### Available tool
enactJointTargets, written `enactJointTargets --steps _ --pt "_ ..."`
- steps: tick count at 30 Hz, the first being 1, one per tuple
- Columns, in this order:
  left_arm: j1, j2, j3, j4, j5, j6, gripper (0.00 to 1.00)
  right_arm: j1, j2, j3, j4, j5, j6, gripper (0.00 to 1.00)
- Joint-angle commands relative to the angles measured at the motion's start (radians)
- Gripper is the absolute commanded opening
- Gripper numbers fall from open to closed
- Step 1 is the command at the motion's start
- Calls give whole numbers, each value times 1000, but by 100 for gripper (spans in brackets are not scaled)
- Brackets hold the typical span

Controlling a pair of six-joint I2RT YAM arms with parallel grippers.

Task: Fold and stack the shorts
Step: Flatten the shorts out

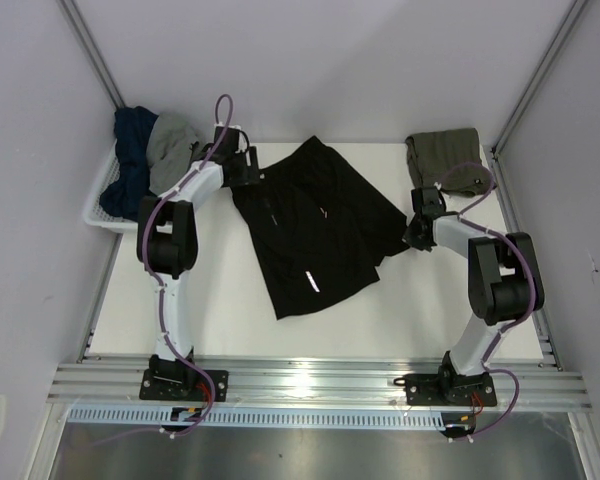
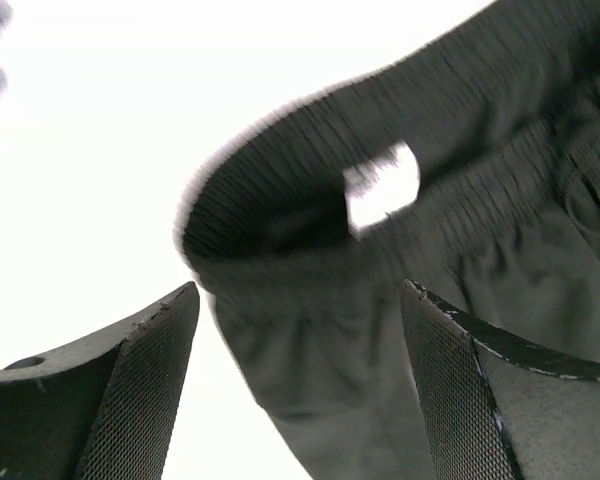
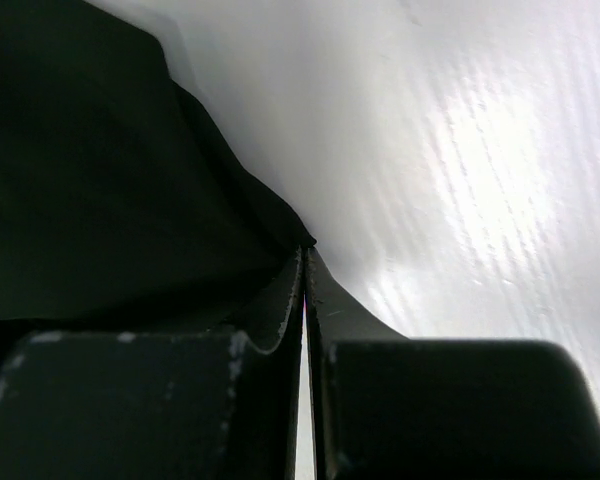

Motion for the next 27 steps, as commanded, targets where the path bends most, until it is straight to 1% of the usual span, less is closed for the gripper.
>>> enactJointTargets --steps 1,3,5,8,9,11,12,20,24,26,27 --pt "5 9 127 22 13 90 83 -18 -8 -60 -79 30 -4 0" --pt "5 34 159 9 13 117 84 -17 -9 -60 -86 27 -8 0" --pt "7 28 144 24 15 136 88 -18 -9 -65 -88 21 -14 0" --pt "5 -1 106 66 93 200 93 -18 -11 -62 -105 42 -26 0" --pt "5 -1 107 67 145 234 93 -20 -12 -60 -112 66 -28 0" --pt "4 14 141 49 183 248 93 -21 -12 -56 -126 89 -29 0" --pt "2 25 152 38 215 280 92 -24 -11 -56 -131 102 -25 0" --pt "-15 111 233 -46 292 329 88 -40 -32 -59 -139 80 -28 0" --pt "-16 155 280 -98 363 367 88 -43 -34 -46 -145 67 -32 0" --pt "-16 184 345 -158 389 374 82 -43 -29 -48 -139 56 -32 0" --pt "-18 215 362 -199 395 381 75 -43 -28 -51 -136 53 -34 0"
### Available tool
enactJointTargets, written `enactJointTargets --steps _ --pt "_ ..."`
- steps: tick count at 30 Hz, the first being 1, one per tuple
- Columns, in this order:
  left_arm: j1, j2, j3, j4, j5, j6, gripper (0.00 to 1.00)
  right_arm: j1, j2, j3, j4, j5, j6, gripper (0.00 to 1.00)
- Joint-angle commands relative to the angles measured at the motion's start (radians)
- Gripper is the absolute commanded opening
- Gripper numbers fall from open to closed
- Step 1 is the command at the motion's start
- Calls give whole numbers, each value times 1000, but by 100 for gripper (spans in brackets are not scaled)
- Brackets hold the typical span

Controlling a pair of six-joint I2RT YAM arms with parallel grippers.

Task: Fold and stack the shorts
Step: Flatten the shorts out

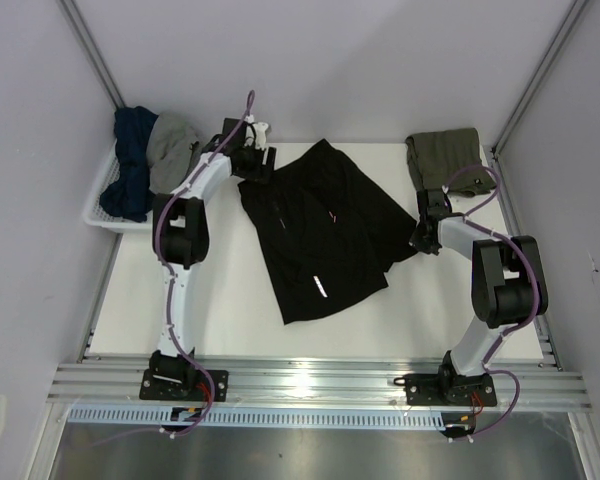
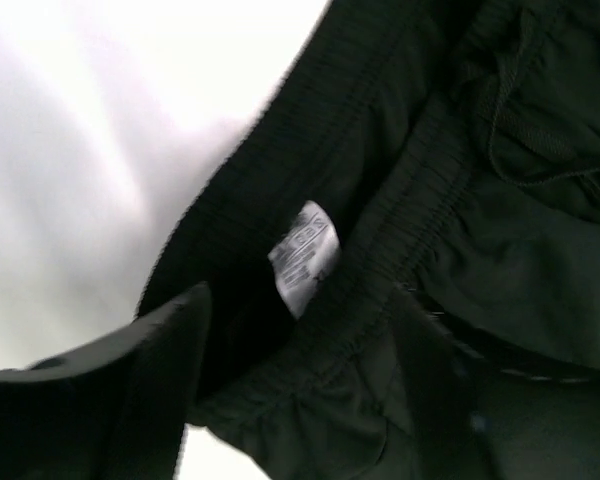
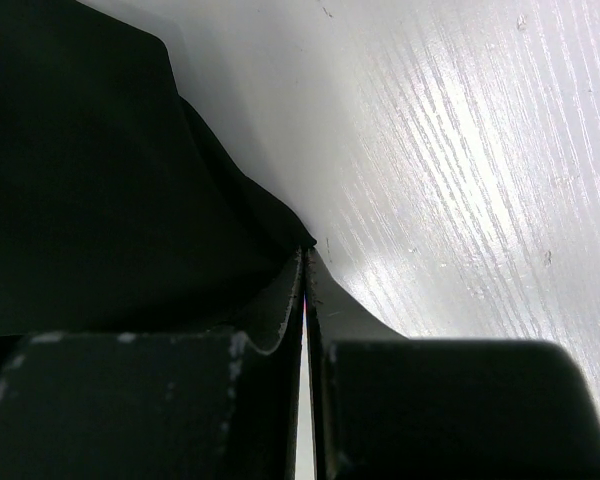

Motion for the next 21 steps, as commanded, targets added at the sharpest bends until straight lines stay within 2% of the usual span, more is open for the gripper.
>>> enactJointTargets --steps 1,2,3,5,8,9,10,14,16,18,19,21 --pt "-9 57 126 -109 83 55 72 -9 9 -24 -82 10 -23 0" --pt "-9 66 132 -123 106 57 67 -9 13 -24 -82 7 -23 0" --pt "-10 71 132 -131 115 55 56 -10 15 -26 -81 4 -21 0" --pt "-10 69 121 -134 146 52 47 -10 21 -29 -76 2 -20 0" --pt "-12 75 129 -142 148 40 24 -10 21 -27 -76 4 -18 0" --pt "-12 83 135 -143 139 35 3 -13 19 -27 -76 4 -18 0" --pt "-12 86 138 -146 132 31 0 -15 18 -26 -78 4 -17 0" --pt "-10 91 137 -150 106 1 0 -29 22 -15 -85 1 -15 0" --pt "3 71 112 -124 85 -61 0 -45 32 -9 -102 21 -14 0" --pt "41 42 19 -44 82 -135 0 -56 35 0 -118 41 -14 0" --pt "60 -7 -26 2 97 -222 0 -67 32 0 -118 47 -12 0" --pt "123 -66 -221 184 163 -313 0 -75 29 -1 -122 54 -11 0"
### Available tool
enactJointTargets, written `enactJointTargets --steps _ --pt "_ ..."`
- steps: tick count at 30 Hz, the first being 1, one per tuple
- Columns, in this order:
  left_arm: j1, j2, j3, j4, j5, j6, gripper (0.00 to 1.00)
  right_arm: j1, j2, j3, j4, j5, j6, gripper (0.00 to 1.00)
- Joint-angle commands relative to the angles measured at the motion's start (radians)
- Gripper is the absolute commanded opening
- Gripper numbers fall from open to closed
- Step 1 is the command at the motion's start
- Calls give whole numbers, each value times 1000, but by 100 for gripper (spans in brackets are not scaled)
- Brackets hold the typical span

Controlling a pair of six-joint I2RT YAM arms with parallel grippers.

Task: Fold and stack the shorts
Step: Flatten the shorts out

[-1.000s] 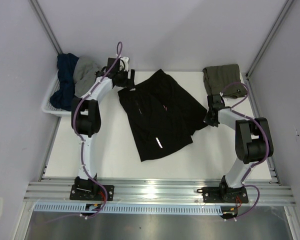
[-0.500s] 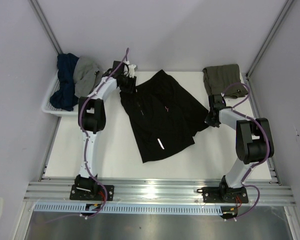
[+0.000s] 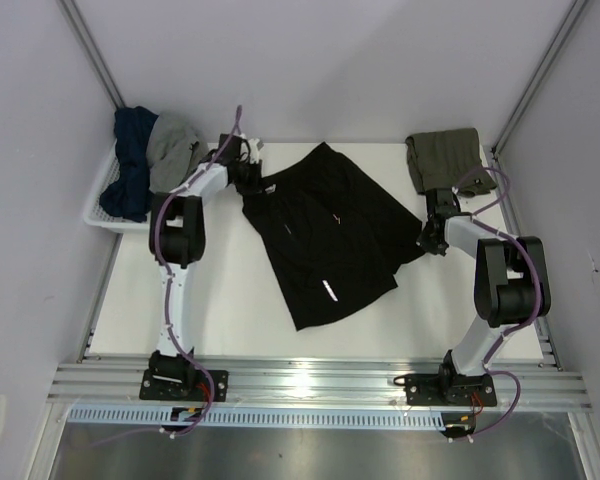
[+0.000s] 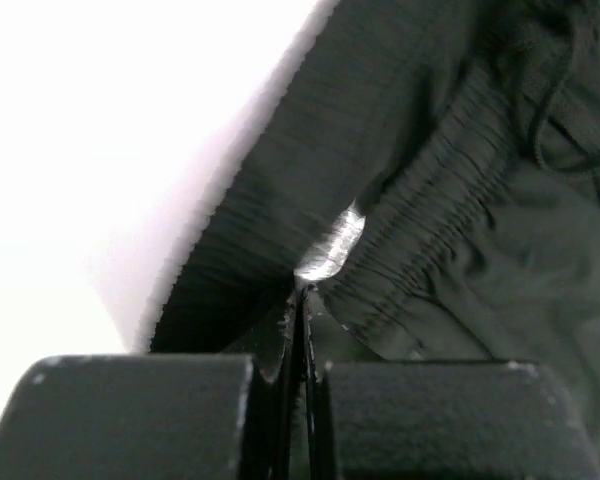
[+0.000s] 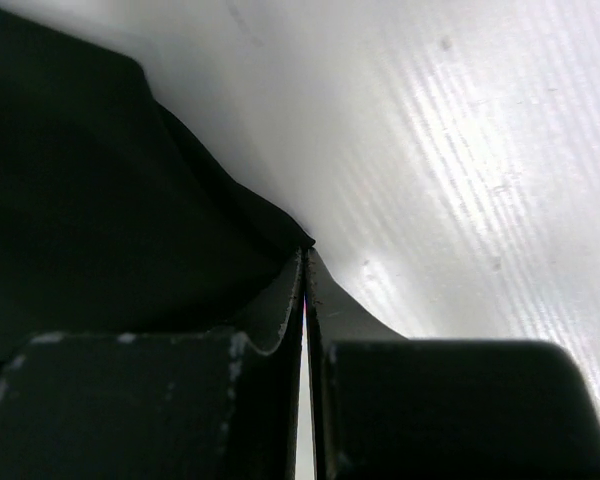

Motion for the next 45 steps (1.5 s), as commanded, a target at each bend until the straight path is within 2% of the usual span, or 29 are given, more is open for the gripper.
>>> enactJointTargets --steps 1,4,11,13,14,15,17,19,24,29,31,35,36,39,42,45 --pt "118 -162 -248 285 62 -248 0 -29 29 -9 -100 70 -13 0" --pt "136 -202 -299 296 -8 -250 0 -30 33 -10 -104 80 -13 0" --pt "132 -233 -321 298 -36 -250 0 -39 42 28 -112 80 -16 0" --pt "126 -238 -328 301 -44 -250 0 -41 56 97 -118 29 -46 14" --pt "116 -241 -336 303 -51 -247 0 -41 65 121 -126 -4 -54 28" --pt "111 -248 -336 303 -59 -241 0 -38 61 138 -126 -58 -57 58" --pt "102 -252 -341 301 -67 -238 0 -26 23 161 -126 -98 -74 69" --pt "99 -253 -341 297 -68 -236 0 2 -11 166 -141 -120 -80 74" --pt "86 -256 -354 283 -93 -235 0 82 -192 88 -189 -202 -60 75" --pt "79 -281 -376 278 -124 -233 0 377 -370 -23 -187 -201 -53 72" --pt "77 -290 -396 282 -133 -232 0 451 -410 -67 -169 -221 -51 66" --pt "76 -324 -419 283 -144 -224 0 655 -387 -83 -135 -180 -33 58" --pt "74 -328 -420 280 -144 -224 0 680 -370 -72 -144 -163 -19 54" --pt "74 -350 -439 266 -148 -232 0 734 -340 -82 -117 -191 53 52" --pt "71 -386 -505 284 -173 -270 0 807 -372 -161 -28 -180 130 52" --pt "62 -465 -650 333 -231 -310 0 858 -372 -202 3 -127 151 52"
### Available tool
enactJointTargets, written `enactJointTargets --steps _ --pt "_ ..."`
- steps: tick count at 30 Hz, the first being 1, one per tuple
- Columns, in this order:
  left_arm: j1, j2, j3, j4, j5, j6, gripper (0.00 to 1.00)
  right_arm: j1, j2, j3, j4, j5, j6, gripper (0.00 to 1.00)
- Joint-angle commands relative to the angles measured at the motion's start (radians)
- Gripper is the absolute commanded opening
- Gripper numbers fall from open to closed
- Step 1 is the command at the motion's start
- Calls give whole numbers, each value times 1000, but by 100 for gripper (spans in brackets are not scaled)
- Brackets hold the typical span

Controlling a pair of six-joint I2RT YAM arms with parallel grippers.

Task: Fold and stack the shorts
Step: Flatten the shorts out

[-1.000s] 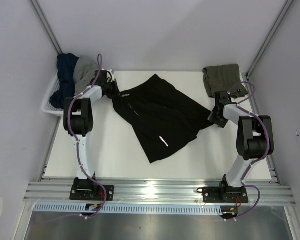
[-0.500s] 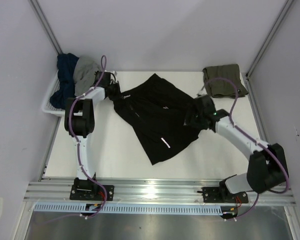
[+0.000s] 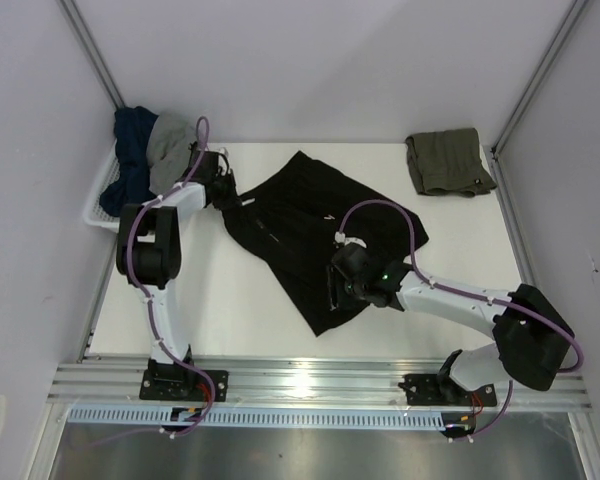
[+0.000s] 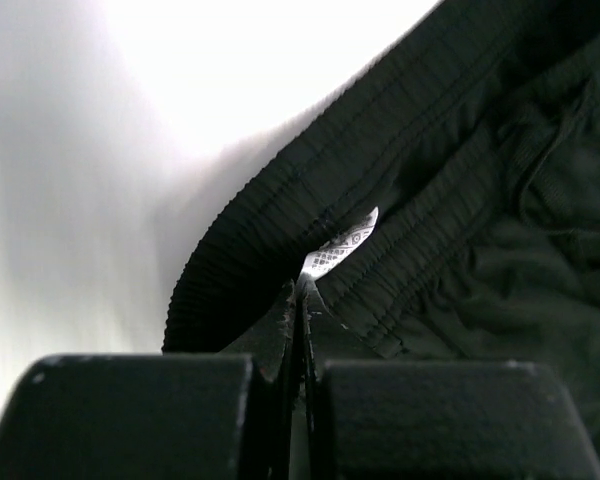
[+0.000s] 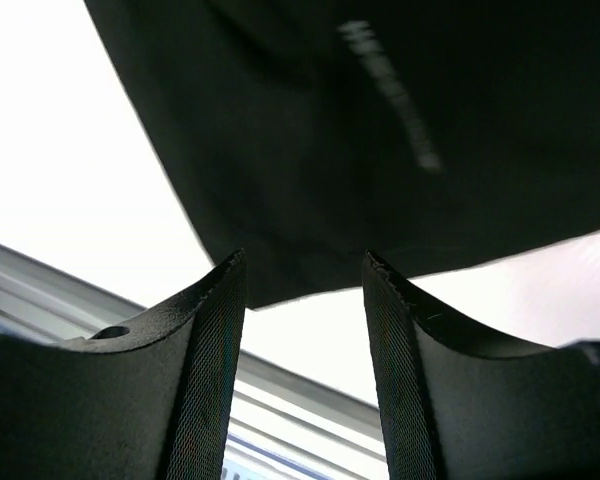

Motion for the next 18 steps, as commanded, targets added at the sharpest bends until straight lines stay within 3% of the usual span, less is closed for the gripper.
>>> enactJointTargets --steps 1,7,18 --pt "-16 -142 -112 59 -71 -55 0 50 -18 -32 72 58 65 52" --pt "-16 -163 -146 72 -80 -59 0 81 54 -49 72 66 94 47" --pt "-26 -163 -134 83 -79 -42 0 141 85 4 -69 288 74 47"
